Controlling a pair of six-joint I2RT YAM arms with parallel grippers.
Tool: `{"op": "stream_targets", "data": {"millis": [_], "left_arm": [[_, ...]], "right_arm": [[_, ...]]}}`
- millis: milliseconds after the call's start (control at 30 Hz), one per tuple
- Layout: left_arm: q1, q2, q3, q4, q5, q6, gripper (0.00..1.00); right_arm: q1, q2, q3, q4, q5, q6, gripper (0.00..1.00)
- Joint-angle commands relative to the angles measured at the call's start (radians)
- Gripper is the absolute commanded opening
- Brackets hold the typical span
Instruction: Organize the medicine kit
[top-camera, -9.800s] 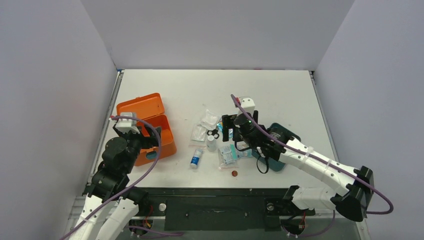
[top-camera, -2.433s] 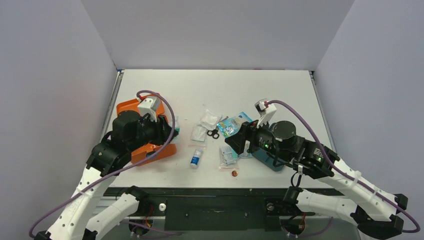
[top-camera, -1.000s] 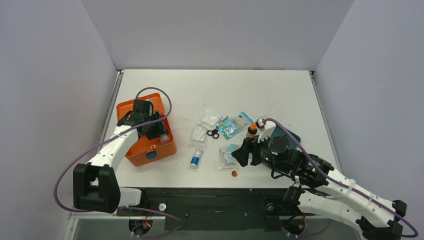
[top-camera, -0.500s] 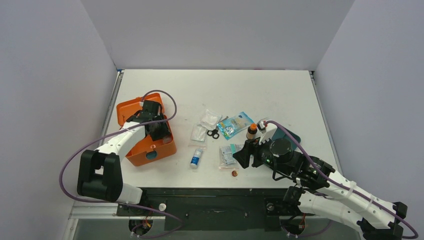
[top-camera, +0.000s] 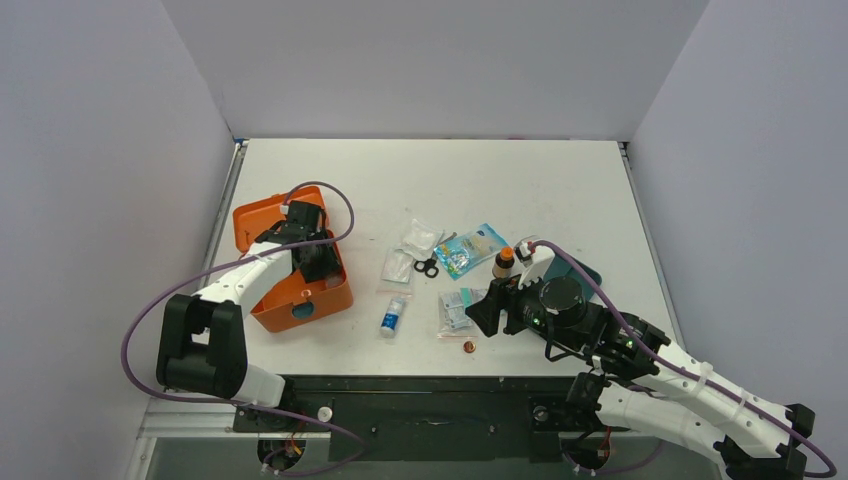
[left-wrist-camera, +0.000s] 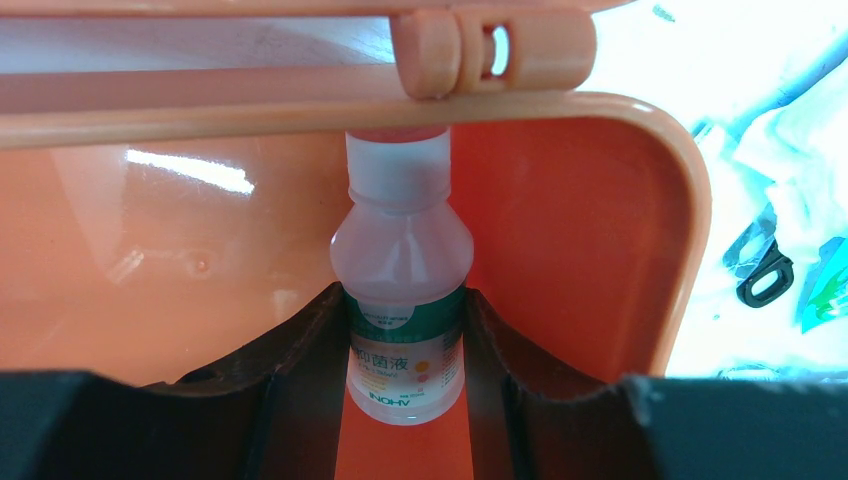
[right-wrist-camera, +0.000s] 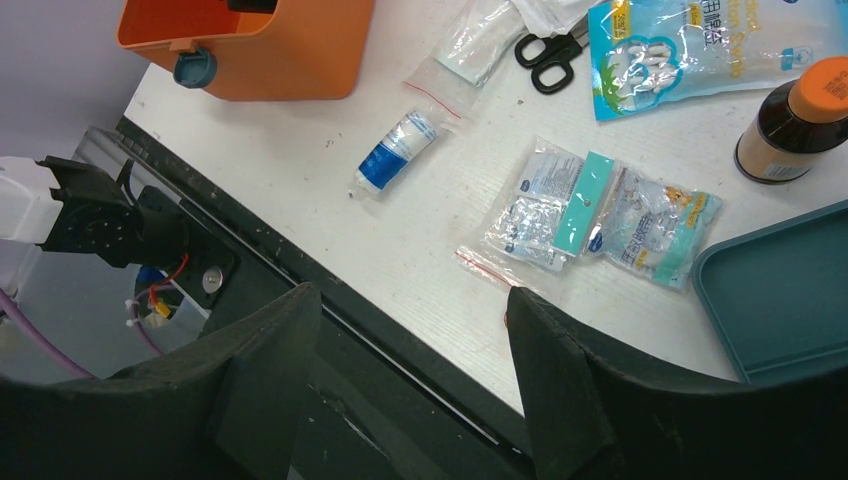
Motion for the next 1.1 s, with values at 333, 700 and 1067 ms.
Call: {"op": "stream_targets", "data": {"millis": [333,700,1067], "left_arm": [[0.003,-0.068,0.044,-0.003,0.004,0.044,0.53],[0.006,-0.146,0.104,-0.079,0.023,0.102,0.56],[0.002,-0.259,0.157,-0.189,0.049,0.205,0.56]], "right_arm": [[-0.006,0.005,0.021,0.000,0.025,0.013,0.65],[-0.006,0.037,0.084,-0.046,0.088,0.006,0.65],[-0.010,0.164,0.203,-0.177,0.338,0.006,0.66]]}}
